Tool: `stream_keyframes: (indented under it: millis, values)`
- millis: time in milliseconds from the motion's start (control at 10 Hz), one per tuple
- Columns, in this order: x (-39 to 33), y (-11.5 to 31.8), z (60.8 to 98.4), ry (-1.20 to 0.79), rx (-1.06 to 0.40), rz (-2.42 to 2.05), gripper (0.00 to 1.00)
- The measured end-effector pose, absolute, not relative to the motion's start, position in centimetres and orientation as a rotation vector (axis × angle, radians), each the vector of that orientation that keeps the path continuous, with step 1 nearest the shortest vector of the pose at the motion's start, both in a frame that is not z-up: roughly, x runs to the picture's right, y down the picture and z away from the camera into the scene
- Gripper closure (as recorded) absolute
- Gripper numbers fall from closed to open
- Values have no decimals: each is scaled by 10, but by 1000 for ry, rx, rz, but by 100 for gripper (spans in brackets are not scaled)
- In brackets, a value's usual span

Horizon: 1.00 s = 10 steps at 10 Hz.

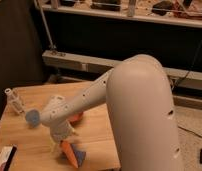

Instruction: Place the pepper on the white sponge

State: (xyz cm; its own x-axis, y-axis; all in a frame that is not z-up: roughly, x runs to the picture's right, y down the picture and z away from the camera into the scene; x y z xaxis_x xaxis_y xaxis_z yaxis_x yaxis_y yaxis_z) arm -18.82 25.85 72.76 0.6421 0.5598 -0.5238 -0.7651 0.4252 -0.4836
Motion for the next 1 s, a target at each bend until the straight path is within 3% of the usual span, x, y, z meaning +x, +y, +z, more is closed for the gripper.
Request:
stream_keyframes:
  millis: [300, 700, 1000]
  values:
    - [-198, 212, 714, 240, -707, 915, 20]
    - [-219, 115, 703, 143, -601, 1217, 20]
    - [-225, 76, 706, 163, -521, 1418, 20]
